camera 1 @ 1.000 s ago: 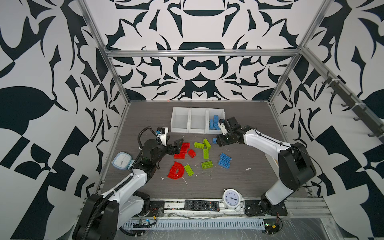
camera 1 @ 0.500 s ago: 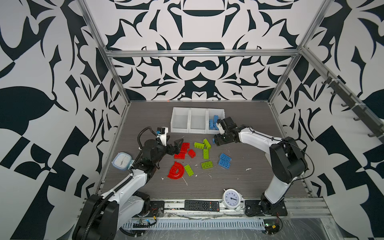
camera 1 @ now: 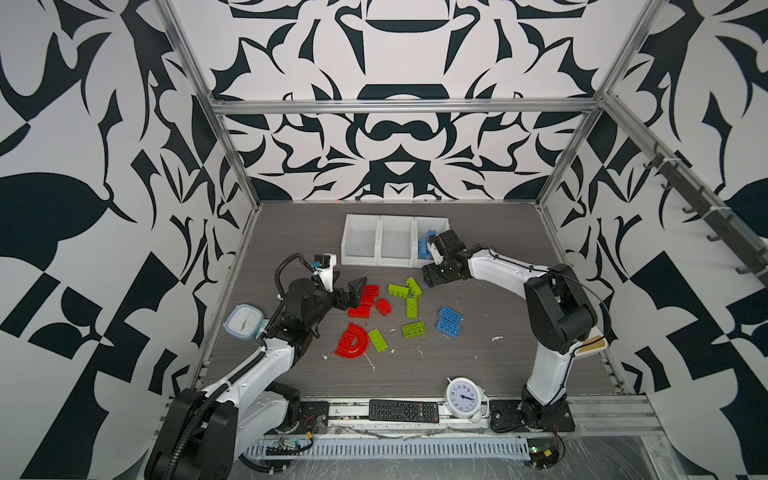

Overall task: Sort the legos into containers by color
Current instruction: 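Close the right gripper on the blue 2x4 brick and lift it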

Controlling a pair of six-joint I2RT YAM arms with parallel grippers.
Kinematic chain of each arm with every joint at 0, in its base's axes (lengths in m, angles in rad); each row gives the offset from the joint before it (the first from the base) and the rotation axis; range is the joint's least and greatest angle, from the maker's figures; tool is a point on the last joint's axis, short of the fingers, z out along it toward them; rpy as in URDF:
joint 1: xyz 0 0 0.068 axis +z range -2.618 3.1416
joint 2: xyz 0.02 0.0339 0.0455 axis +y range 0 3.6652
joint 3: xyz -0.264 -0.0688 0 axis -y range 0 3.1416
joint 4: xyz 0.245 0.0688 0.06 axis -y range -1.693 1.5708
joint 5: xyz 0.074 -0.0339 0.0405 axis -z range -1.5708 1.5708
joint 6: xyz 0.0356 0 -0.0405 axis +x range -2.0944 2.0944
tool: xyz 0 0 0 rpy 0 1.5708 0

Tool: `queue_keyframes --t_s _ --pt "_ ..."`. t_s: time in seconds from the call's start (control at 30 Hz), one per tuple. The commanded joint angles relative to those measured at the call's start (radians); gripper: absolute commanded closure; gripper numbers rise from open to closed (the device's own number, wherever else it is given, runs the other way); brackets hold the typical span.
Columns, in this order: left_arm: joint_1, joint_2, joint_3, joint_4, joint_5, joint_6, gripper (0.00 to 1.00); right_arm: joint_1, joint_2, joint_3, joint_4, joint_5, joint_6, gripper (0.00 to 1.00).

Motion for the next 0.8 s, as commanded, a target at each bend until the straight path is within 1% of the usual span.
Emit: queue_keyframes --t_s 0.0,0.4,0.6,0.77 --pt "-0.002 0.001 -0.002 0.026 0.006 0.001 0.00 0.005 0.004 0.042 -0.013 0.020 -0.013 0.20" --pt "-0.002 -0.002 -0.001 0.023 0.003 0.002 0.00 0.005 0.051 0.056 -0.012 0.027 -0.019 0.20" --pt "-0.002 -0.001 -0.001 0.021 0.001 0.002 0.00 0.004 0.052 0.049 -0.018 0.035 -0.021 0.22" --pt "-0.002 0.001 0.001 0.020 0.005 0.000 0.00 0.004 0.046 0.040 -0.011 0.033 -0.020 0.27"
